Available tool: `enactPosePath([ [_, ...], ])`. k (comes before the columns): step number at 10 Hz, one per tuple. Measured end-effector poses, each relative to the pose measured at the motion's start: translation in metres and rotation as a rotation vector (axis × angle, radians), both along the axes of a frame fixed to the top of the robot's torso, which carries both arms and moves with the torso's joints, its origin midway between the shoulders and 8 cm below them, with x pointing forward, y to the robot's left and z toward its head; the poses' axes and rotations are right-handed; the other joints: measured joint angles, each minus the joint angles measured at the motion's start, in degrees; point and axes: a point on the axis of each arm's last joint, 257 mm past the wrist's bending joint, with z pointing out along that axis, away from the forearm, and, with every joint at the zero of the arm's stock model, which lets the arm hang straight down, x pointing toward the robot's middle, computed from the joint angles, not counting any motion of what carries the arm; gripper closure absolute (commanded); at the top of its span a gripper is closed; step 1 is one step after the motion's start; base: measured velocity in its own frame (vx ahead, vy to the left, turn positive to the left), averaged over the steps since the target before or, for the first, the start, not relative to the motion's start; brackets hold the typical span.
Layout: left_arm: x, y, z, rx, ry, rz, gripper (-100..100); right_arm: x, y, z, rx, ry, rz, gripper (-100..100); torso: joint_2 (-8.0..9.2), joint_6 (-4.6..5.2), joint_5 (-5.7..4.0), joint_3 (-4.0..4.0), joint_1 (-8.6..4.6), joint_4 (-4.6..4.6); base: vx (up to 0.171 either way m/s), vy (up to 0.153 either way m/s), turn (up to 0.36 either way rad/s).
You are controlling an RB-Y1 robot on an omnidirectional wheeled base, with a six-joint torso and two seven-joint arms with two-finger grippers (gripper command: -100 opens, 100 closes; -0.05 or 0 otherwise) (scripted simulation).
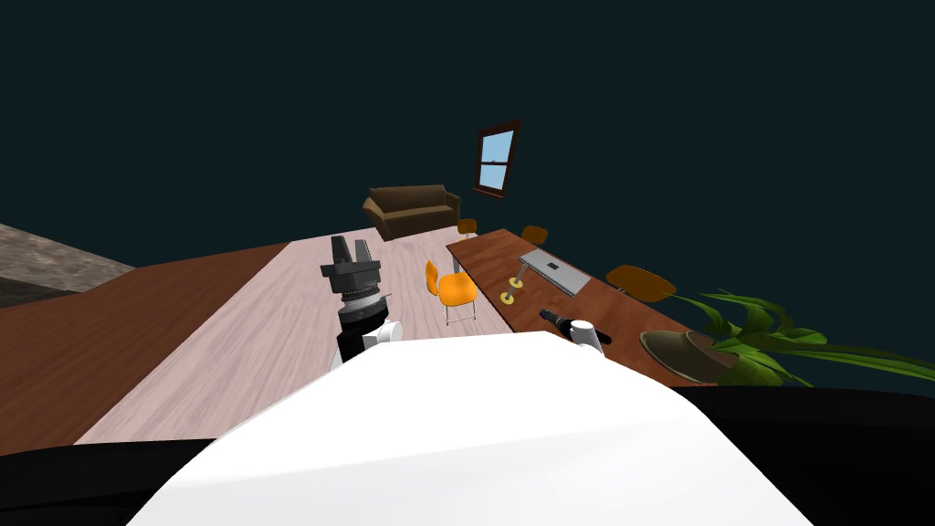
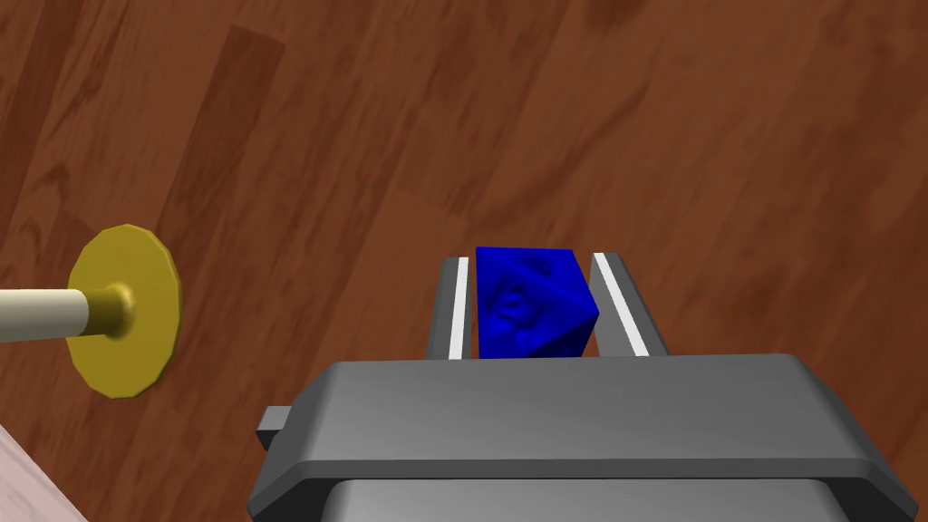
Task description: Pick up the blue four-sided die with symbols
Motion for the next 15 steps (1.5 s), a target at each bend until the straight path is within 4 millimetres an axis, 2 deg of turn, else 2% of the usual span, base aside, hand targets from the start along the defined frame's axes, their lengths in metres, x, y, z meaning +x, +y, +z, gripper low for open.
enactPosePath([
  [1, 0.000, 0.000, 0.000, 0.000, 0.000, 0.000, 0, 0.000, 0.000, 0.000, 0.000, 0.000, 0.000, 100, 0.00, 0.00, 0.00, 0.00, 0.00, 0.00, 0.000, 0.000, 0.000],
  [2, 0.000, 0.000, 0.000, 0.000, 0.000, 0.000, 0, 0.000, 0.000, 0.000, 0.000, 0.000, 0.000, 0, 0.01, 0.01, 0.00, 0.00, 0.00, 0.00, 0.000, 0.000, 0.000],
  [3, 0.000, 0.000, 0.000, 0.000, 0.000, 0.000, 0, 0.000, 0.000, 0.000, 0.000, 0.000, 0.001, 100, 0.01, 0.01, 0.00, 0.01, 0.00, 0.00, -0.039, -0.005, 0.028],
  [15, 0.000, 0.000, 0.000, 0.000, 0.000, 0.000, 0, 0.019, 0.007, 0.016, -0.006, 0.003, -0.016, 100, 0.19, 0.03, 0.01, 0.12, -0.01, 0.06, -0.040, -0.008, 0.015],
])
